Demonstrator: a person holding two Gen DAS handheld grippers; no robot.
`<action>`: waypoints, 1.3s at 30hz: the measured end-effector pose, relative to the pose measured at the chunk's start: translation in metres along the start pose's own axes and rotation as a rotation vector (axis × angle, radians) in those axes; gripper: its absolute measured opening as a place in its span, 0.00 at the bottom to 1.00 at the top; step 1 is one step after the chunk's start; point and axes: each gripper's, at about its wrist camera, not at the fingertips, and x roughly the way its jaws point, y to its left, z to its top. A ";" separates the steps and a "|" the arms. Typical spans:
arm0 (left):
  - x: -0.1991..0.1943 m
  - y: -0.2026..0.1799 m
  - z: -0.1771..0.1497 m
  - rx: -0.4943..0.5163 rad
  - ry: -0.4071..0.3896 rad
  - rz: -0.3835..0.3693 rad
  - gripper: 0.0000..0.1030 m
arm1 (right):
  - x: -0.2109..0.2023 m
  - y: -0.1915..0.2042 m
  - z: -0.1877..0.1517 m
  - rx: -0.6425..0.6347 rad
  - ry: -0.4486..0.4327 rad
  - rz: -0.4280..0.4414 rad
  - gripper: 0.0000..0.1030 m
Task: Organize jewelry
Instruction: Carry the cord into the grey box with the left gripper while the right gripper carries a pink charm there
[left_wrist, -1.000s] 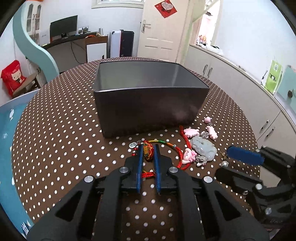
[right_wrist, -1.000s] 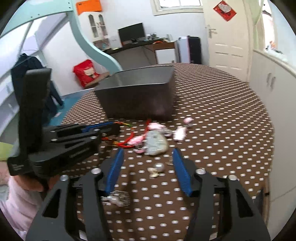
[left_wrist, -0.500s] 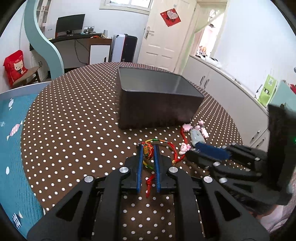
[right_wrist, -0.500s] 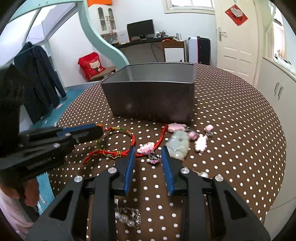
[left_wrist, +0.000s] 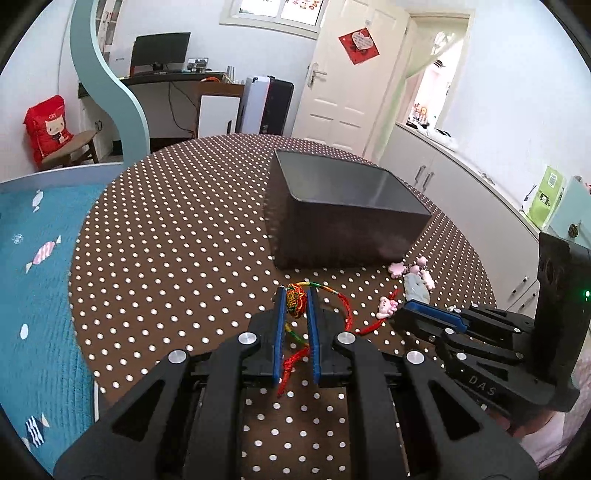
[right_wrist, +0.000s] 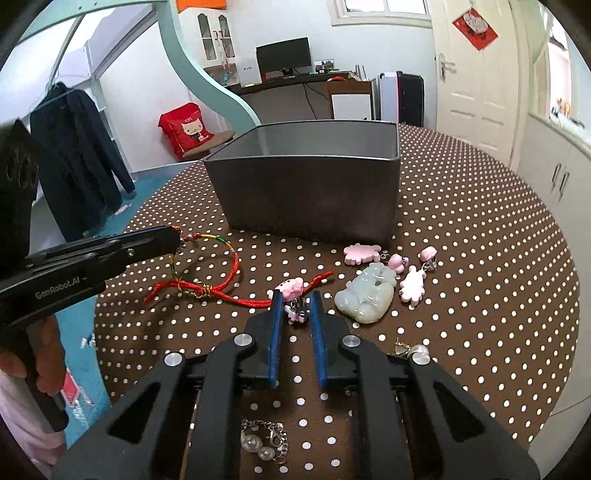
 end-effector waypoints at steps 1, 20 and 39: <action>-0.002 0.001 0.002 -0.001 -0.004 0.001 0.10 | -0.001 -0.001 0.002 0.007 0.000 0.001 0.13; -0.031 -0.021 0.065 0.050 -0.098 -0.041 0.10 | -0.042 0.001 0.065 0.006 -0.114 -0.006 0.13; -0.036 -0.059 0.166 0.119 -0.216 -0.096 0.10 | -0.051 -0.016 0.124 0.004 -0.213 -0.003 0.13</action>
